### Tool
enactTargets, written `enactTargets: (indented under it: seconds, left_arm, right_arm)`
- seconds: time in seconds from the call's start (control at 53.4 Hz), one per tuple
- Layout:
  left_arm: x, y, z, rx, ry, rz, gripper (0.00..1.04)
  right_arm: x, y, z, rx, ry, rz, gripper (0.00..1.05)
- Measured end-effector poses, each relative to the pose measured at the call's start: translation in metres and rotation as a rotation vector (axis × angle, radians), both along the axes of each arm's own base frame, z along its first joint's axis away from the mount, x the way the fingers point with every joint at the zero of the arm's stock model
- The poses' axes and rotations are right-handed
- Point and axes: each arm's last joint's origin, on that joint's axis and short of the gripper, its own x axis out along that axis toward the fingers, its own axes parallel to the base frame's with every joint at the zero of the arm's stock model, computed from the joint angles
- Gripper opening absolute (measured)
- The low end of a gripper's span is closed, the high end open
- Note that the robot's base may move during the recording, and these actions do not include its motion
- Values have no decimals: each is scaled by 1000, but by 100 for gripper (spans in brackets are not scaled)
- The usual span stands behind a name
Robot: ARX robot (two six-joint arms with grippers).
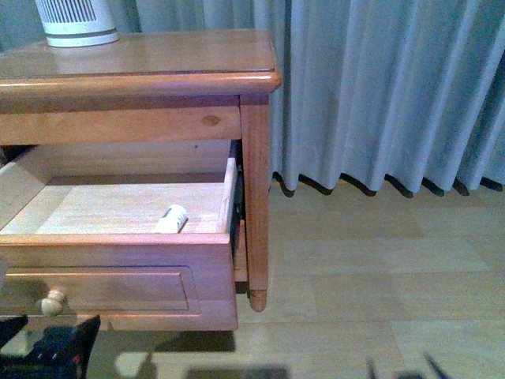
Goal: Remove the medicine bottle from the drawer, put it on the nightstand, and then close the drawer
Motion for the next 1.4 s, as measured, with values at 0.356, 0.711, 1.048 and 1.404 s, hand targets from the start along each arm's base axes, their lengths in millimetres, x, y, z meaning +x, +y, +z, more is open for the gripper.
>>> enactTargets:
  seconds: [0.356, 0.711, 1.048, 1.404]
  left_arm:
    - [-87, 20, 53, -118, 161, 32, 98]
    - [-111, 28, 143, -178, -28, -4, 98]
    - [-140, 8, 189, 67, -506, 193, 63]
    - [-139, 8, 161, 84, -487, 192, 4]
  right_arm:
    - [0, 0, 0, 0, 0, 0, 98]
    - [0, 0, 0, 0, 0, 0, 98]
    - [0, 0, 0, 0, 0, 0, 98]
    - [0, 0, 0, 0, 0, -4, 98]
